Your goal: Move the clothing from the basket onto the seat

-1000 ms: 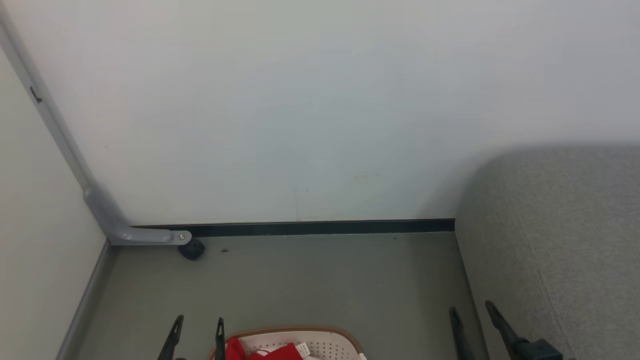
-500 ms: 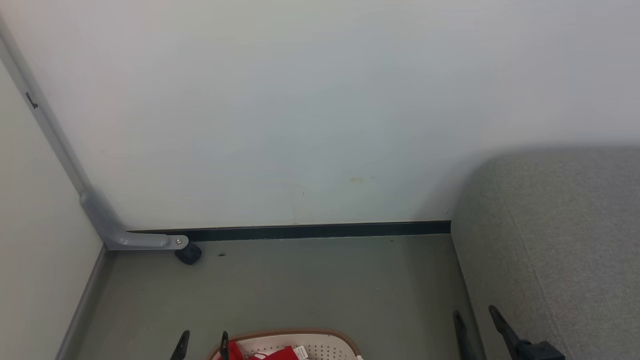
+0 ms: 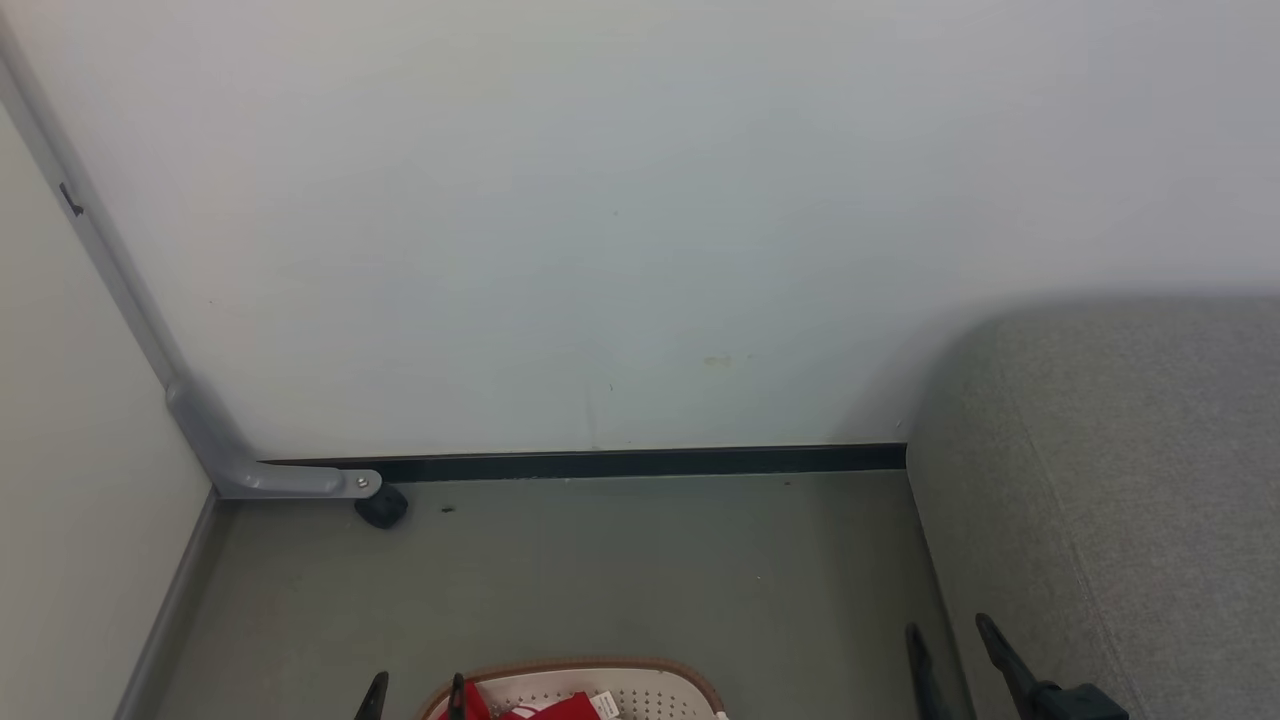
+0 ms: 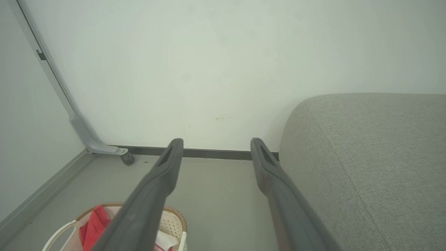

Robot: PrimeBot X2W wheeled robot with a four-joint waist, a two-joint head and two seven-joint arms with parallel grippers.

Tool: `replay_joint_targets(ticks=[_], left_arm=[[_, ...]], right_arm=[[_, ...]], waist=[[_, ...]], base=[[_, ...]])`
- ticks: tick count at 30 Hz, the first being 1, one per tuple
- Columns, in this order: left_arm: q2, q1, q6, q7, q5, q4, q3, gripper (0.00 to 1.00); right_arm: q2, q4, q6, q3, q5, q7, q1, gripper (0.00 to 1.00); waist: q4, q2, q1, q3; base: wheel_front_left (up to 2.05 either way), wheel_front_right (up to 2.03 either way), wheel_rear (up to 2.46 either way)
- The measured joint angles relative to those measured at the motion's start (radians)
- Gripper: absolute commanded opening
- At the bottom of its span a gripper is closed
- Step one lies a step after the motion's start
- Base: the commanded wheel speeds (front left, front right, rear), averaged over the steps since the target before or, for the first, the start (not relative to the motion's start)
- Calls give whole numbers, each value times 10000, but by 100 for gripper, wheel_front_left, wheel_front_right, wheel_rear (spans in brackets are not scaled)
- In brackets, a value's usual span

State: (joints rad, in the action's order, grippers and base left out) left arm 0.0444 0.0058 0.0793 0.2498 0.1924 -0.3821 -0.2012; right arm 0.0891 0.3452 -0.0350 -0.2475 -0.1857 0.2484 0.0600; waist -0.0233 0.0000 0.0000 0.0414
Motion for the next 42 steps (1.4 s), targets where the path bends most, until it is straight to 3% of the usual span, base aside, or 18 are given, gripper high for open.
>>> replay_joint_targets(ticks=[22, 26, 32, 42], left_arm=[[6, 4, 13, -2, 395, -151, 75, 100], [8, 14, -4, 0, 397, -146, 176, 100], [17, -8, -182, 0, 395, -100, 245, 100], [495, -771, -545, 0, 153, -980, 36, 100]], right_arm=[[-69, 88, 86, 61, 15, 0, -8, 100], [-69, 117, -63, 238, 63, 0, -63, 100], [-56, -65, -190, 355, 109, 0, -360, 100], [-86, -316, -357, 291, 399, 0, -482, 100]], waist=[[-263, 0, 0, -227], [-421, 0, 0, -414], [-654, 0, 1, -969], [-1225, 1, 1, -2414]], base=[[0, 0, 0], [0, 0, 0], [0, 0, 0], [0, 0, 0]])
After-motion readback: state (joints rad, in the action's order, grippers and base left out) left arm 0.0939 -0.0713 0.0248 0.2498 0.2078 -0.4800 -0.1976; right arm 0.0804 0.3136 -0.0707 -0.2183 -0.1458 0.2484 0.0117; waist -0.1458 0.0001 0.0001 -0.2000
